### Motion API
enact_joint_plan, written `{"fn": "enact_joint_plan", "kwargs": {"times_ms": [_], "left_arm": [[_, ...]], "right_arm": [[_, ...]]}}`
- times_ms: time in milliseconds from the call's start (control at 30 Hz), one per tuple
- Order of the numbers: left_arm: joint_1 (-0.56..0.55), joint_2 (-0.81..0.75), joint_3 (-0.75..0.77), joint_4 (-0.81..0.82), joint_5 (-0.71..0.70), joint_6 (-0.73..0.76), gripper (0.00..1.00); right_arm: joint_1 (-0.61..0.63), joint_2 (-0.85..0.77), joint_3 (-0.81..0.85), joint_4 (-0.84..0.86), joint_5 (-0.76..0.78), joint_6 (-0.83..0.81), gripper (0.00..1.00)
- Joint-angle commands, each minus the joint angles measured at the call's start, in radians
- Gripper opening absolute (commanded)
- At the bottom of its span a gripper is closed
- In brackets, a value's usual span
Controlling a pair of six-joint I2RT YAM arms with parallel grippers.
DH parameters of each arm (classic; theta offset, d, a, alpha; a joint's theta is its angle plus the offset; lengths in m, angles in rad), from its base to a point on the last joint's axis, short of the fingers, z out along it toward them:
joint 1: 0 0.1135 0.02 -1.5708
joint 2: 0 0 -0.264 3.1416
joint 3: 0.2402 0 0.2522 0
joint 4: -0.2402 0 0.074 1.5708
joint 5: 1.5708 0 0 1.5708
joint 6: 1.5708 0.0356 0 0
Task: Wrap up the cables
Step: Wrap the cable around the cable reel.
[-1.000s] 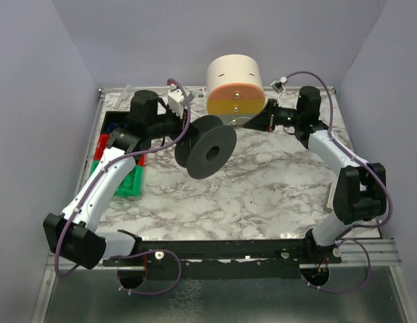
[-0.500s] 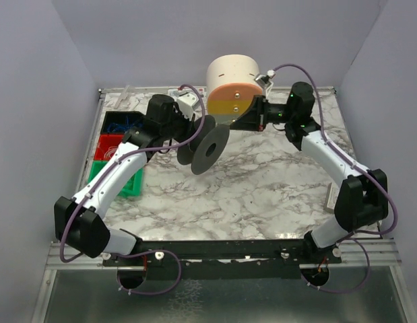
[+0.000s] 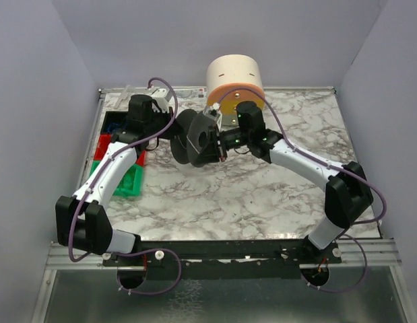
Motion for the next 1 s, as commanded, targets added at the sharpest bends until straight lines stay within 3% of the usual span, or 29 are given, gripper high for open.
{"fn": "enact_joint_plan", "kwargs": {"times_ms": [0, 233, 400, 500, 600, 800, 967], "left_arm": [[0.065, -0.052, -0.033, 0.148, -0.025, -0.145, 0.0], [0.113, -0.095, -0.066, 0.177, -0.049, -0.201, 0.0], [0.192, -0.11, -0.089, 0.245, 0.088, -0.286, 0.0], [0.24, -0.128, -0.107, 0.299, 0.19, -0.327, 0.0], [0.257, -0.152, -0.118, 0.343, 0.276, -0.339, 0.0], [0.274, -0.174, -0.099, 0.398, 0.463, -0.367, 0.0], [0.274, -0.179, -0.098, 0.424, 0.541, -0.383, 0.0]], "right_arm": [[0.086, 0.053, 0.033, -0.147, 0.047, -0.129, 0.0], [0.117, 0.135, 0.073, -0.164, 0.057, -0.128, 0.01], [0.124, 0.144, -0.042, -0.119, -0.039, -0.147, 0.0], [0.088, 0.134, -0.137, 0.132, -0.174, 0.0, 0.01], [0.028, 0.117, -0.187, 0.289, -0.195, 0.134, 0.01], [-0.118, 0.081, -0.261, 0.253, -0.001, 0.087, 0.0], [-0.304, 0.074, -0.323, 0.282, 0.133, 0.104, 0.0]]}}
